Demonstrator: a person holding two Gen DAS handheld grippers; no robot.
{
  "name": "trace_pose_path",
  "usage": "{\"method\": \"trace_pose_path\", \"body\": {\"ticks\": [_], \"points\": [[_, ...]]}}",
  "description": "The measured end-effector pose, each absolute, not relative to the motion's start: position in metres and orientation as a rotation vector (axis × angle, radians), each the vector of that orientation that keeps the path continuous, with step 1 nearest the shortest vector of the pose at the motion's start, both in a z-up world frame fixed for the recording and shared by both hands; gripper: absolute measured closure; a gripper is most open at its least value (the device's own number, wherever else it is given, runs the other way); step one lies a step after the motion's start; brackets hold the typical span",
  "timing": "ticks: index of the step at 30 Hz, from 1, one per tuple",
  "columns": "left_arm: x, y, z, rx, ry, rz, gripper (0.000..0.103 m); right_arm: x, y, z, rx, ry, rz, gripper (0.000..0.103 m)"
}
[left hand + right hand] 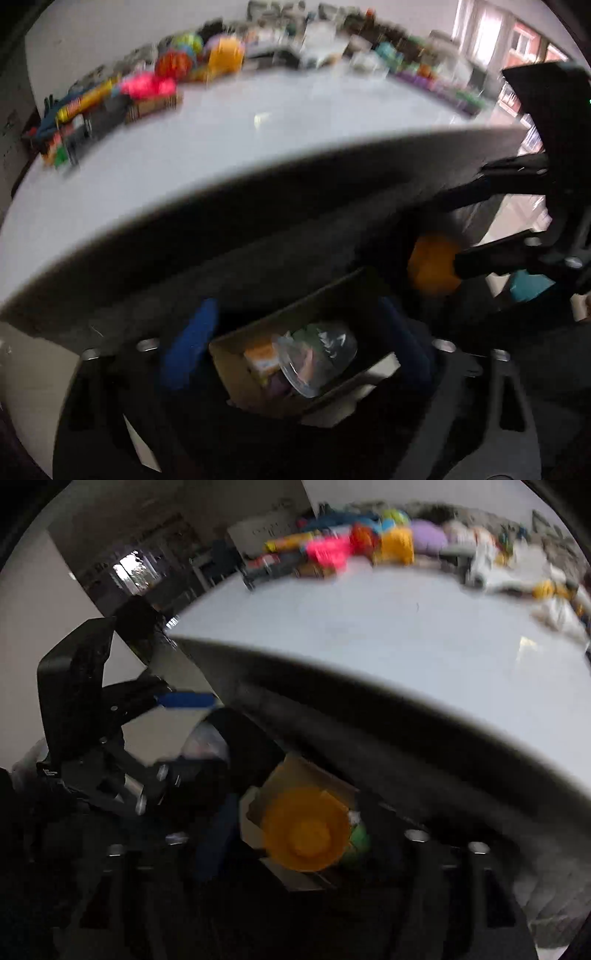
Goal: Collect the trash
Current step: 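Drop the clear cup and orange lid into the cardboard box, then grasp the white toy pistol with the left tool while the right tool grasps crumpled tissue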
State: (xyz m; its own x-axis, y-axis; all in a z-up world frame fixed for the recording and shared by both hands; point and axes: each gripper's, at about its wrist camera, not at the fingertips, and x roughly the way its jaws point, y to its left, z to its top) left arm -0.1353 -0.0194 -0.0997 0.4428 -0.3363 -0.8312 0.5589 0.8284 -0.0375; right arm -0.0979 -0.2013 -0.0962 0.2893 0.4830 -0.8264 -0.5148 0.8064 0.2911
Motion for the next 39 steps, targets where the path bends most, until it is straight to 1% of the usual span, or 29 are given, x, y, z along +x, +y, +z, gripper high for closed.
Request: {"method": "trace_pose_path", "body": {"ticks": [3, 5, 9, 11, 12, 13, 16, 20, 21, 23, 25, 27, 29, 33, 35, 39], "points": [[-0.123, -0.015, -0.123, 0.231, 1.037, -0.563, 0.014, -0.098, -0.201, -0.105, -0.052, 1.112, 0.654, 0.031], [-0.119, -0.012, -0.124, 0.198, 1.049, -0.574, 0.014, -0.100, -0.206, -0.088, -0.059, 1.069, 0.660, 0.031], [-0.120, -0.008, -0.096, 0.182, 0.971, -0.584, 0.014, -0.088, -0.231, -0.033, -0.085, 0.880, 0.576, 0.032], [-0.119, -0.007, -0.080, 0.170, 0.929, -0.591, 0.014, -0.064, -0.251, -0.009, -0.104, 0.796, 0.459, 0.028], [-0.117, -0.007, -0.068, 0.156, 0.896, -0.594, 0.014, -0.044, -0.264, 0.000, -0.098, 0.761, 0.388, 0.023], [-0.116, -0.005, -0.063, 0.149, 0.881, -0.591, 0.014, -0.029, -0.274, 0.005, -0.091, 0.746, 0.343, 0.023], [-0.103, -0.006, -0.045, 0.103, 0.835, -0.583, 0.014, 0.037, -0.307, 0.003, -0.093, 0.771, 0.169, 0.023], [-0.085, -0.005, -0.029, 0.064, 0.804, -0.539, 0.014, 0.112, -0.340, -0.025, -0.090, 0.893, 0.090, 0.023], [-0.079, -0.005, -0.028, 0.048, 0.806, -0.526, 0.014, 0.122, -0.342, -0.030, -0.083, 0.908, 0.089, 0.024], [-0.068, -0.005, -0.025, 0.015, 0.820, -0.519, 0.014, 0.139, -0.349, -0.043, -0.044, 0.961, 0.108, 0.041], [-0.054, -0.010, -0.024, -0.023, 0.837, -0.521, 0.014, 0.142, -0.350, -0.046, -0.026, 0.953, 0.116, 0.052], [-0.039, -0.018, -0.022, -0.047, 0.846, -0.523, 0.014, 0.138, -0.344, -0.042, -0.032, 0.953, 0.149, 0.055], [-0.024, -0.033, -0.017, -0.045, 0.845, -0.520, 0.014, 0.128, -0.338, -0.041, -0.025, 0.940, 0.175, 0.056], [0.024, -0.086, -0.004, 0.012, 0.803, -0.518, 0.014, 0.083, -0.343, -0.026, 0.048, 0.847, 0.209, 0.056], [0.050, -0.114, 0.000, -0.008, 0.810, -0.554, 0.014, 0.058, -0.349, -0.016, 0.090, 0.800, 0.214, 0.056], [0.089, -0.156, -0.005, 0.015, 0.819, -0.552, 0.014, 0.013, -0.361, -0.007, 0.128, 0.754, 0.207, 0.055]]}}
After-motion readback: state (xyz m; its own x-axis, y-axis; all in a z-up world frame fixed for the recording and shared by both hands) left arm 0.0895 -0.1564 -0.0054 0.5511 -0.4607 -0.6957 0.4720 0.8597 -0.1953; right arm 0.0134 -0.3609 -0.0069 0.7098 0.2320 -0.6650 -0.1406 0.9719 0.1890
